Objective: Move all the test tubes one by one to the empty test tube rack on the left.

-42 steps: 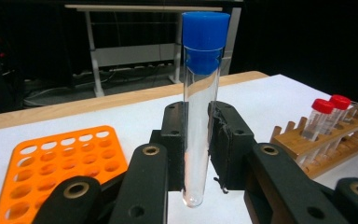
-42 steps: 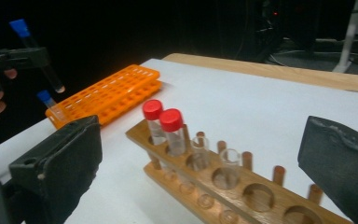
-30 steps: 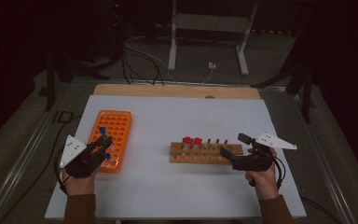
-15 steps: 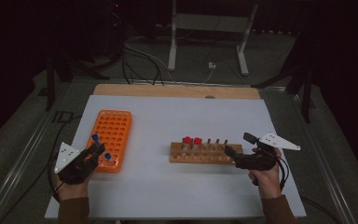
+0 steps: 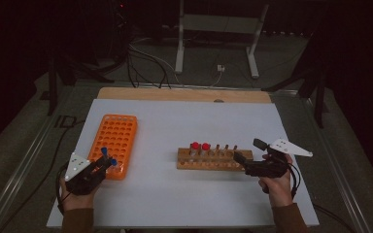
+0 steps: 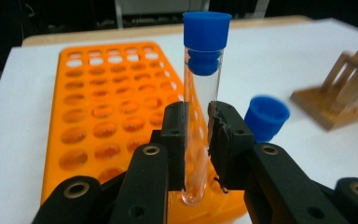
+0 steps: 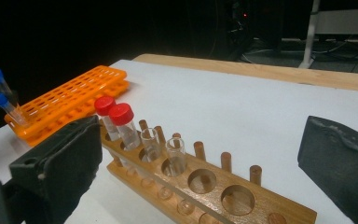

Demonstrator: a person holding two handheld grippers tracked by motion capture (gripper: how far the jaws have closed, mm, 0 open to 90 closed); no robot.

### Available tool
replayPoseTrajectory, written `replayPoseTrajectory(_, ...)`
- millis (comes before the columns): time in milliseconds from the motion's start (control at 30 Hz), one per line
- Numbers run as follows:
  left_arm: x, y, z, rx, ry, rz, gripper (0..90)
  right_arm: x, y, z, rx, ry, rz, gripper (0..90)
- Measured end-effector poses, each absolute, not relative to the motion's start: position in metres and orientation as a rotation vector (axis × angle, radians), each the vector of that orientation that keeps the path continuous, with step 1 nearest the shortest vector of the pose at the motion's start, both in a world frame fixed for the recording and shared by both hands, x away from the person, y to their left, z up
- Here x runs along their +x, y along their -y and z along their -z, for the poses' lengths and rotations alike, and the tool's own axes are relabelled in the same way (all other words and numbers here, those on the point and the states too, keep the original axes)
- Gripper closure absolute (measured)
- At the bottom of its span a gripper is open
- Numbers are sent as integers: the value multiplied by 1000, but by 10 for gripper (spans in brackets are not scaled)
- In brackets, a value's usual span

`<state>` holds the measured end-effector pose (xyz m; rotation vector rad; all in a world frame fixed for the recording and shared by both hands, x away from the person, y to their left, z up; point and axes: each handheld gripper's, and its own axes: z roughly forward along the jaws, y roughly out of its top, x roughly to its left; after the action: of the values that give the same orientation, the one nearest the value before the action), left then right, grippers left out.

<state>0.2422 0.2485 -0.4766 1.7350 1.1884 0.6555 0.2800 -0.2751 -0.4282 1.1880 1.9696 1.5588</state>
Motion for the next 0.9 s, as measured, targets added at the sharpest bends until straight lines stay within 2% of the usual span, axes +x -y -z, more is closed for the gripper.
replayPoseTrajectory(300, 242, -245, 482, 1869, -1203, -635, 775, 280, 273, 429, 1174, -1988, -1556, 0)
replayPoseTrajectory(700, 243, -246, 488, 1934, -1221, -613, 776, 280, 268, 431, 1151, -2016, -1545, 0)
replayPoseTrajectory(767, 243, -247, 488, 1921, -1223, -600, 760, 279, 266, 432, 1144, -2023, -1539, 0)
replayPoseTrajectory(900, 241, -250, 486, 1888, -1242, -601, 647, 280, 263, 433, 1133, -2035, -1525, 0)
